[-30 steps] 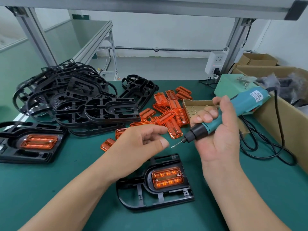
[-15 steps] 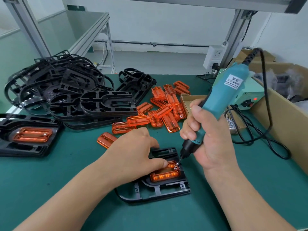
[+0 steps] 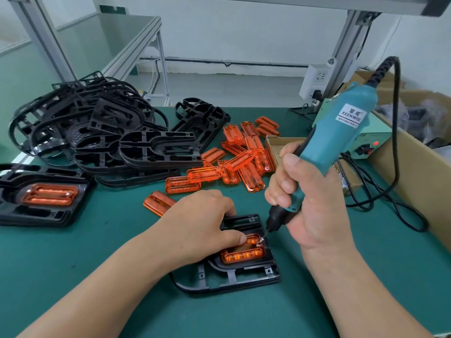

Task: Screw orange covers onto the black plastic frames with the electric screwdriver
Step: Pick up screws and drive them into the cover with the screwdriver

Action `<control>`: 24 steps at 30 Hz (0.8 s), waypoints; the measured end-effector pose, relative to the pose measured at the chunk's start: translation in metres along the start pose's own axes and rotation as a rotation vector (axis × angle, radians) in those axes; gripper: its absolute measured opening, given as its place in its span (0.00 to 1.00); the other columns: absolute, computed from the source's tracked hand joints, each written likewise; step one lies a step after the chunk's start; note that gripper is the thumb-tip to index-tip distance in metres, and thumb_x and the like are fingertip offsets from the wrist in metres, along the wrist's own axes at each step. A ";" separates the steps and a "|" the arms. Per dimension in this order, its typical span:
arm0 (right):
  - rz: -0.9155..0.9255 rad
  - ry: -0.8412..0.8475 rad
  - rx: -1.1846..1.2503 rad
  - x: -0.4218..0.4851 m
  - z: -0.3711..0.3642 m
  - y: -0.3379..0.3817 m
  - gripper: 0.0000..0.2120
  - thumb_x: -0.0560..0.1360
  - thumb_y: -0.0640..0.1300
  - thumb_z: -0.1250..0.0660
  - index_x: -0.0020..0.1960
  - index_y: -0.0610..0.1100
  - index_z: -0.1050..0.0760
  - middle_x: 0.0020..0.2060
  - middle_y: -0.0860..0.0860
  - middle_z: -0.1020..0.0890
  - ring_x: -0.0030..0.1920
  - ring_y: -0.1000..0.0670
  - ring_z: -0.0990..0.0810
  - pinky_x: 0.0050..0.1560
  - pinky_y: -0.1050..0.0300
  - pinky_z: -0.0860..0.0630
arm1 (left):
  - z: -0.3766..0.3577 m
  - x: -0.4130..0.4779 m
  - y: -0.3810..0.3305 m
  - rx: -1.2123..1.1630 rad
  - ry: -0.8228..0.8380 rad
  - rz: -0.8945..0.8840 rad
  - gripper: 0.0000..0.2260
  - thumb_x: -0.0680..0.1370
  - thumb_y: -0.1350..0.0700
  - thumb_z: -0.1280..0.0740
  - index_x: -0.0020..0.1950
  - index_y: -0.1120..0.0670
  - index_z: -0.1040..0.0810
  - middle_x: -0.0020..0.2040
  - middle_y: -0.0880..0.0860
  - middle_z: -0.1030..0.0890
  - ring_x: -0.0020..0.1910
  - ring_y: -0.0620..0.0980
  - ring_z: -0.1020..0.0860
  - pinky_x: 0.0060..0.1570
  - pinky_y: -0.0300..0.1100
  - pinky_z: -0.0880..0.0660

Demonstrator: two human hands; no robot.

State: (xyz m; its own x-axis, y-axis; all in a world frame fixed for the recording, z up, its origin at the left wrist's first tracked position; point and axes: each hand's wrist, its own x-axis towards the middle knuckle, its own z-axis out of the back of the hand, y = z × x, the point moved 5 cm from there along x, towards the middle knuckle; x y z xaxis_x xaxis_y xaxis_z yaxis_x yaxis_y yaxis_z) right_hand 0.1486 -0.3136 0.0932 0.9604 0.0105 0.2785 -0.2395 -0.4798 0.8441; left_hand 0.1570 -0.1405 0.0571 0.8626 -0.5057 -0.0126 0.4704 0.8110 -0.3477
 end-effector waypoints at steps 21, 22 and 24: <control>-0.026 0.342 -0.317 -0.010 -0.038 -0.013 0.08 0.77 0.46 0.23 0.51 0.47 0.22 0.31 0.52 0.27 0.26 0.50 0.30 0.31 0.57 0.30 | -0.001 -0.001 -0.003 -0.115 0.103 0.067 0.15 0.75 0.38 0.27 0.56 0.45 0.22 0.52 0.45 0.18 0.53 0.48 0.20 0.56 0.51 0.21; -0.031 0.344 -0.313 -0.009 -0.038 -0.014 0.09 0.77 0.47 0.23 0.50 0.47 0.22 0.32 0.51 0.27 0.26 0.49 0.30 0.30 0.57 0.30 | -0.001 -0.001 -0.003 -0.121 0.106 0.070 0.15 0.75 0.38 0.27 0.56 0.45 0.22 0.53 0.45 0.18 0.53 0.48 0.20 0.56 0.51 0.21; -0.047 0.348 -0.299 -0.008 -0.036 -0.015 0.10 0.76 0.49 0.22 0.49 0.48 0.22 0.33 0.44 0.30 0.26 0.49 0.31 0.30 0.58 0.30 | -0.002 0.000 -0.003 -0.137 0.114 0.075 0.15 0.75 0.38 0.27 0.56 0.44 0.22 0.53 0.45 0.19 0.54 0.48 0.20 0.56 0.51 0.21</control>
State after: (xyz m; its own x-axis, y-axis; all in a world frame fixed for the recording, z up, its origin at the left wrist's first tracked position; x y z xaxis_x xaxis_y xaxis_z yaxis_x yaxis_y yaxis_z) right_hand 0.1394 -0.2750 0.0953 0.8783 0.3448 0.3311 -0.2768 -0.1979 0.9403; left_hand 0.1549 -0.1434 0.0567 0.8638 -0.4820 -0.1468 0.3694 0.8040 -0.4659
